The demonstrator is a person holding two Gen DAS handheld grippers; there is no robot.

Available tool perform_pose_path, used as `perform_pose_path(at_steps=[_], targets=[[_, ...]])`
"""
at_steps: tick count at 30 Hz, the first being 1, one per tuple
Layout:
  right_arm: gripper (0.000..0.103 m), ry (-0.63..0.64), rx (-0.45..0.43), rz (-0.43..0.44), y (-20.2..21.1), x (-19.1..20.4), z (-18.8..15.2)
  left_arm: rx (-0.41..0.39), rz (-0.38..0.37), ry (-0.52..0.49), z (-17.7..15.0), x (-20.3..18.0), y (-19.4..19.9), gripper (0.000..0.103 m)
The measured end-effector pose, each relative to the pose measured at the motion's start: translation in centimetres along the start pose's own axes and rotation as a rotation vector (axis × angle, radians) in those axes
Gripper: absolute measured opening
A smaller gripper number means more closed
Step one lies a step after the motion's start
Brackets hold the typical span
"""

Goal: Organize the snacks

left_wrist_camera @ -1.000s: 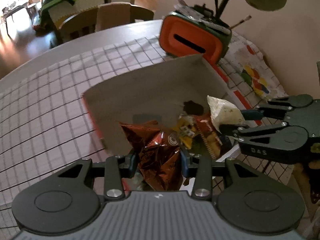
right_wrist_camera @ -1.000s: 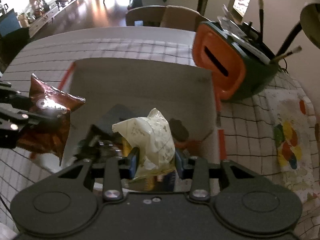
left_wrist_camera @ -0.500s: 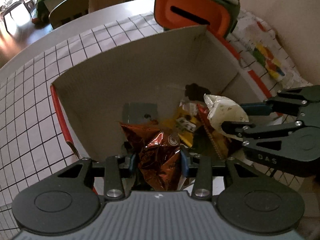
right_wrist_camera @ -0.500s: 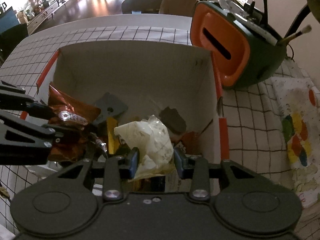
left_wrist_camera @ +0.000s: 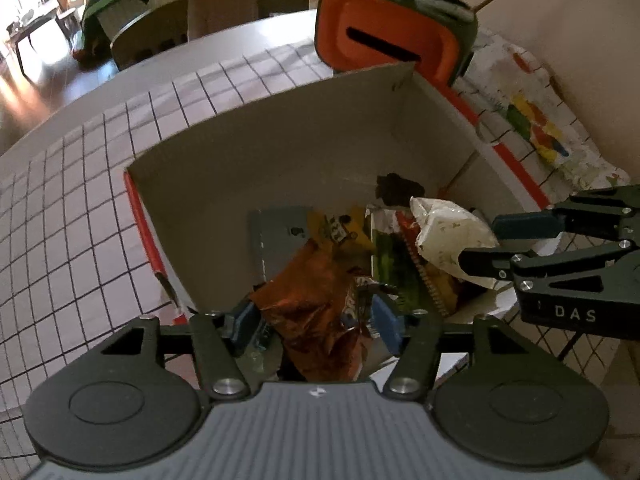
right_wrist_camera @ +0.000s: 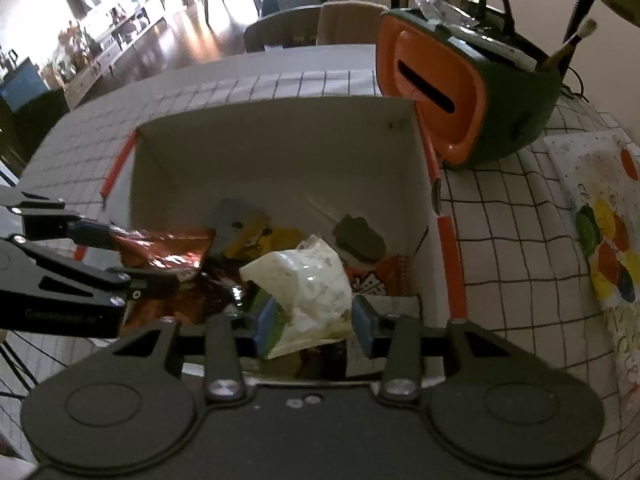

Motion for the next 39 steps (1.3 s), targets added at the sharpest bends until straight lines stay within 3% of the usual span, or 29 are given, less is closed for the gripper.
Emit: perform_pose_path(at_steps=[5, 7, 9, 17, 20, 25, 29, 34, 39], targets=[[0.045, -0.028, -0.046, 0.031, 1.8, 0.9, -0.2, -0.064, -0.005, -0.003, 0.2, -0.2, 2.2, 0.072], [0.054, -0.041, -0.081, 0.028, 2.8, 1.2, -0.2, -0.093, -0.003, -0.001, 0.2, -0.3, 3.3, 0.074], [0.072, -0.055, -0.127, 0.029, 4.0, 1.4, -0.2, -0.125, -0.010, -0.005, 0.2, -0.5, 4.3, 0.075], [0.086, -0.132, -0.253, 0.047, 7.9, 2.0, -0.8, -0.213, -0.020, 0.001, -0.5, -0.6, 8.1, 0.081], [0.098, -0.156, -0.295, 0.028, 9.1, 2.4, -1.2, -0.236, -0.029, 0.016, -1.2, -0.2, 9.3, 0.081], [0.103, -0.127, -0.387, -0.015, 11.4, 3.7, -1.7, -0.278, -0.021, 0.020, -1.9, 0.3, 11.0, 0.082], [0.103, -0.167, -0.427, -0.009, 12.1, 4.0, -2.0, -0.314, -0.009, 0.029, -2.5, 0.8, 12.1, 0.089], [0.103, -0.209, -0.443, -0.015, 12.0, 3.9, -2.5, -0.338, -0.004, 0.046, -3.2, 1.1, 12.8, 0.103], [0.103, -0.192, -0.440, -0.032, 12.1, 4.3, -2.9, -0.359, 0.027, 0.033, -3.7, 1.1, 13.3, 0.103]])
Point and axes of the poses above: each gripper's, at about its wrist camera, not at the fingertips, and y roughly against the way its jaws point, x to its left, z to its top, the point moved 8 cm from there along -y, roughly the way its jaws point, and after that the axes turned 2 degrees about -y, right-handed, at the moved point
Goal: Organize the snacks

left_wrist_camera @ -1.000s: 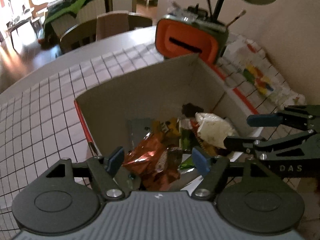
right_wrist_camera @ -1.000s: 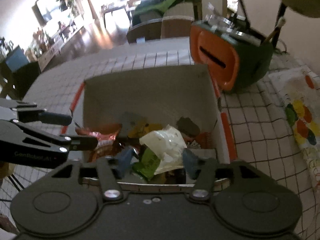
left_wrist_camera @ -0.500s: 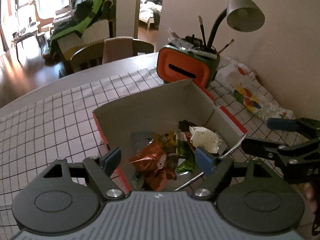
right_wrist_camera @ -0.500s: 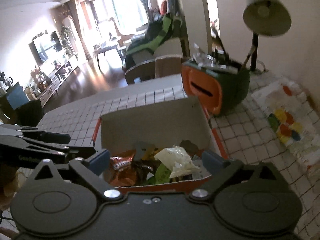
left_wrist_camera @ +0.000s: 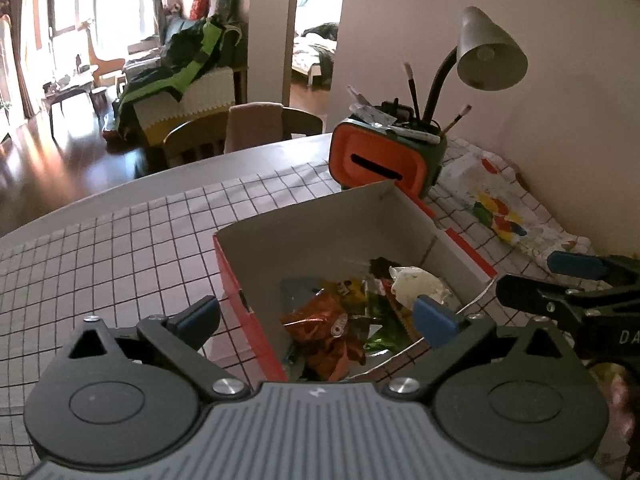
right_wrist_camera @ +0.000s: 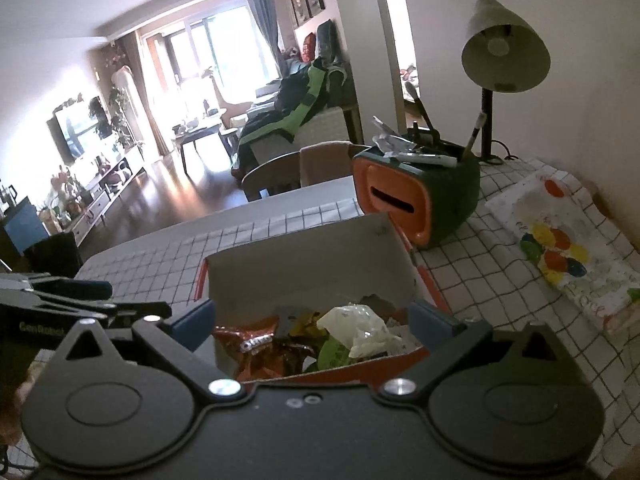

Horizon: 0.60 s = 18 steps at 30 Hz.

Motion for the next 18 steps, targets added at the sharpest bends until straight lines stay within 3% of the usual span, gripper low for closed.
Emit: perform_pose_path(at_steps=[18], targets=[[0.103, -0.002, 0.000, 0.002, 1.0, 1.0, -0.8, 0.015, 0.032, 0.002, -1.2, 0.2, 0.4, 0.103]])
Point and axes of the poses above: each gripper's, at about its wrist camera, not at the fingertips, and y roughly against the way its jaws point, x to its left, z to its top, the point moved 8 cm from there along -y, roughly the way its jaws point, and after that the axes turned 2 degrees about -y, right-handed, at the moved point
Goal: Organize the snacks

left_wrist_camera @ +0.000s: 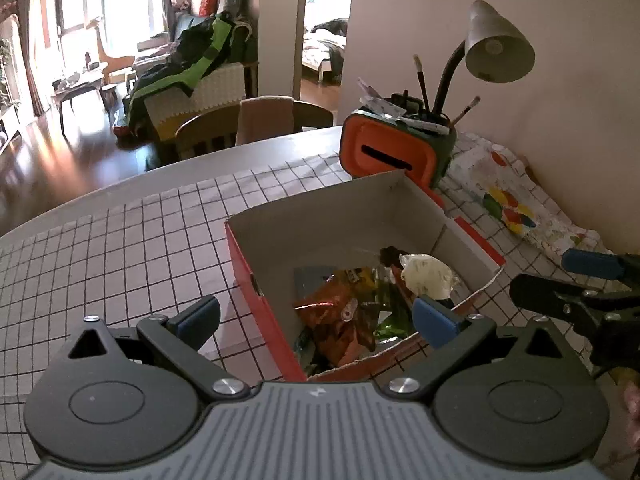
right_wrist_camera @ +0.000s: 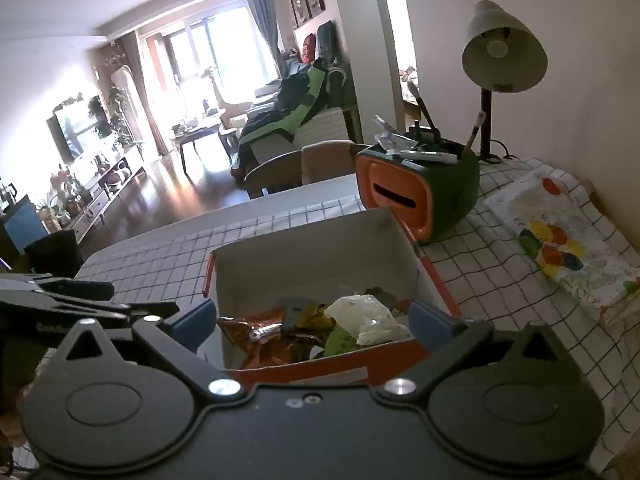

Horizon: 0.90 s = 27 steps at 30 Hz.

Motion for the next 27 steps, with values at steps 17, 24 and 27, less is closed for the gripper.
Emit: perform_pose_path(at_steps=[17, 24, 27], targets=[[0.103, -0.014, 0.018, -0.001, -0.14, -0.14, -0.17, -0.008, -0.008, -0.008, -0.02, -0.09, 0.47, 0.103], [0.103, -0.014, 0.018, 0.000, -0.12, -0.14, -0.15, -0.006, -0.006, -0.012, -0.04, 0.07, 0.53, 0.103], [0.103, -0.007, 0.019, 0.006, -0.19, -0.07, -0.08, -0.006, -0.006, -0.014, -0.02, 0.10, 0.51, 0.103]])
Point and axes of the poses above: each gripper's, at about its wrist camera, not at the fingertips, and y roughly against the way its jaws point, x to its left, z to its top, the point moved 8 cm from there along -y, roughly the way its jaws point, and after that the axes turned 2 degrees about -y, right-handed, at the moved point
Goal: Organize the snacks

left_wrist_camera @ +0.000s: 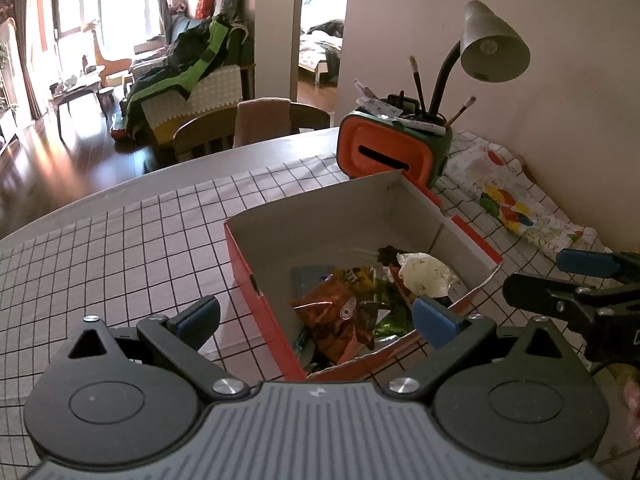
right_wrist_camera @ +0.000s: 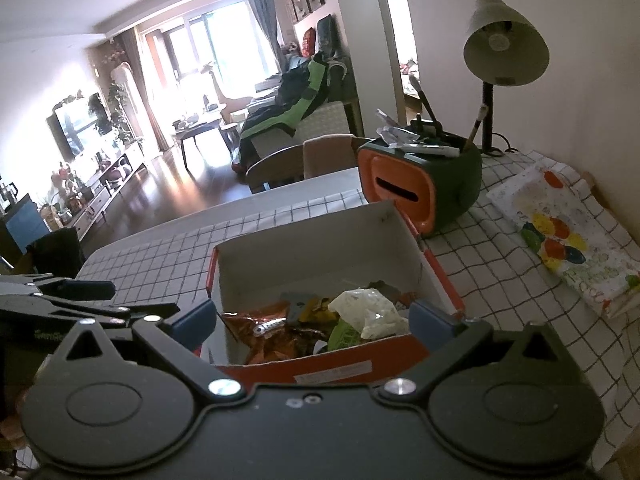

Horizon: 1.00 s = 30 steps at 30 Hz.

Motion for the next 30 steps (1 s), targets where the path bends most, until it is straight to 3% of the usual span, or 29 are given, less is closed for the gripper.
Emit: perform_pose_path(at_steps=[30], targets=[[0.103, -0.010, 0.012, -0.015, -0.21, -0.42, -0.70, 0.036, -0.027, -0.027, -0.87, -0.87, -0.82, 0.103]])
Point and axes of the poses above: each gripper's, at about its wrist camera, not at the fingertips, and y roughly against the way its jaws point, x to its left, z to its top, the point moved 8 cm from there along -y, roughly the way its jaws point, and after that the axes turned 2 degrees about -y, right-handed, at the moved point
